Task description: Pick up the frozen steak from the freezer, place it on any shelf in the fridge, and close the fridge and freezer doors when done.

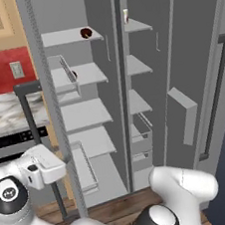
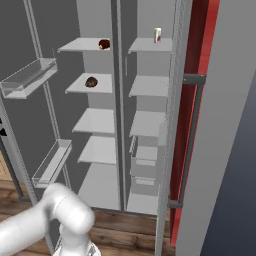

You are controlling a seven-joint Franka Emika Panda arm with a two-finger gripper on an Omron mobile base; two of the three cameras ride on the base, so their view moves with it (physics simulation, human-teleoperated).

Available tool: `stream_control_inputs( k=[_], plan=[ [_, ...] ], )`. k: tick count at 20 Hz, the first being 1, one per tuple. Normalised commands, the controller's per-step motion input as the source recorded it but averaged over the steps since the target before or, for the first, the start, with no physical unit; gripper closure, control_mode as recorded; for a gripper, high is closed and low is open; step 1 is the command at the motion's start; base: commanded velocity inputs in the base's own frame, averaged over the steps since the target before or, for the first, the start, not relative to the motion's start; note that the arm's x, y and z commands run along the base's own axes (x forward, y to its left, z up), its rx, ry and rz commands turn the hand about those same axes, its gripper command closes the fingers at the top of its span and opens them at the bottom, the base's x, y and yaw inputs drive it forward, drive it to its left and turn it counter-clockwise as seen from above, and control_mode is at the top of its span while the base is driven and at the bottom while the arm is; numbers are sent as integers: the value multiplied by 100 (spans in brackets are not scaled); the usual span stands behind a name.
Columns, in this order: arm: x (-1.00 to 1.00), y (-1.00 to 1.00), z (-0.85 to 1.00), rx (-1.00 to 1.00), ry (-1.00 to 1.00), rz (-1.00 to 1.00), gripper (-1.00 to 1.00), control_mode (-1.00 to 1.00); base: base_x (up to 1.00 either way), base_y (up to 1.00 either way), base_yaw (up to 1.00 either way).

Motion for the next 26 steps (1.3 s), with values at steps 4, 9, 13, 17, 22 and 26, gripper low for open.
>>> stream_control_inputs(
  k=[4,9,13,17,22,26],
  plan=[
    [47,0,-3,0,-19,7,-100,-100,0,0,0],
    [34,20,-13,0,-11,19,-100,-100,0,0,0],
    [6,27,-4,-1,-9,23,-100,-100,0,0,0],
    [1,27,0,0,-3,22,-100,-100,0,0,0],
    [25,12,0,0,0,18,-100,-100,0,0,0],
    [41,40,-13,0,0,9,-100,-100,0,0,0]
  ],
)
